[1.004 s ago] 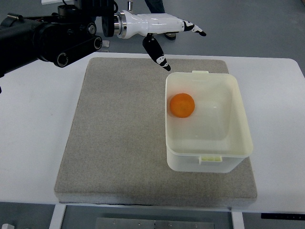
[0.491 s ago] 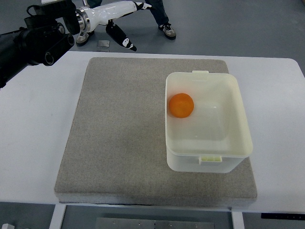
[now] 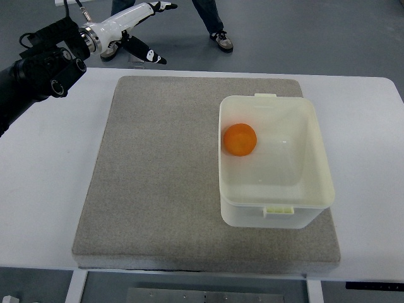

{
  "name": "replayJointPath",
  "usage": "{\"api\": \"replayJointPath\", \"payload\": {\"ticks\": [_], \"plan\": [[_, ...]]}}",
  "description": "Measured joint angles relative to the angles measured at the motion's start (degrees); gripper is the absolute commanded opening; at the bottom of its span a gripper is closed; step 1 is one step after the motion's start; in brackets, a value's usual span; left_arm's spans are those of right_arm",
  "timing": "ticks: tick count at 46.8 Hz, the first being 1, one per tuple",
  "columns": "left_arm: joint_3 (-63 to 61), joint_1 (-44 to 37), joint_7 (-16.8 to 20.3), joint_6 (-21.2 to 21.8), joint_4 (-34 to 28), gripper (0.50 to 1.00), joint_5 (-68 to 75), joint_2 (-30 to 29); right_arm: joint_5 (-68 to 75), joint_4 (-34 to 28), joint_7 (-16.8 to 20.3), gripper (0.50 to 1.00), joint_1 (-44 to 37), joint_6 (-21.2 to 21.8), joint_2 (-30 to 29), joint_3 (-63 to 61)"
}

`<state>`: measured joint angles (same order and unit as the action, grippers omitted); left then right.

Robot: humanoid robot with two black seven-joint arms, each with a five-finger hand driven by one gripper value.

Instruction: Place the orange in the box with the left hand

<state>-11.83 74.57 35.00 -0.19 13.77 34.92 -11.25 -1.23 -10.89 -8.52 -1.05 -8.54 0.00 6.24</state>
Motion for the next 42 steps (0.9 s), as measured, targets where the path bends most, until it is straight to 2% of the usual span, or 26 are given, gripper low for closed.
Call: {"api": "replayJointPath", "payload": {"ticks": [26, 42], "plan": [[1.7, -4.2, 0.0, -0.7, 0.0, 0.992, -18.3, 1.0, 0.0, 0.0, 0.0, 0.932, 0.0, 0.0, 0.0, 0.0], [23.5, -9.0, 0.0, -1.9, 0.0, 0.992, -29.4, 1.6, 0.0, 0.1, 0.0, 0.932, 0.0, 0.0, 0.0, 0.0]]}}
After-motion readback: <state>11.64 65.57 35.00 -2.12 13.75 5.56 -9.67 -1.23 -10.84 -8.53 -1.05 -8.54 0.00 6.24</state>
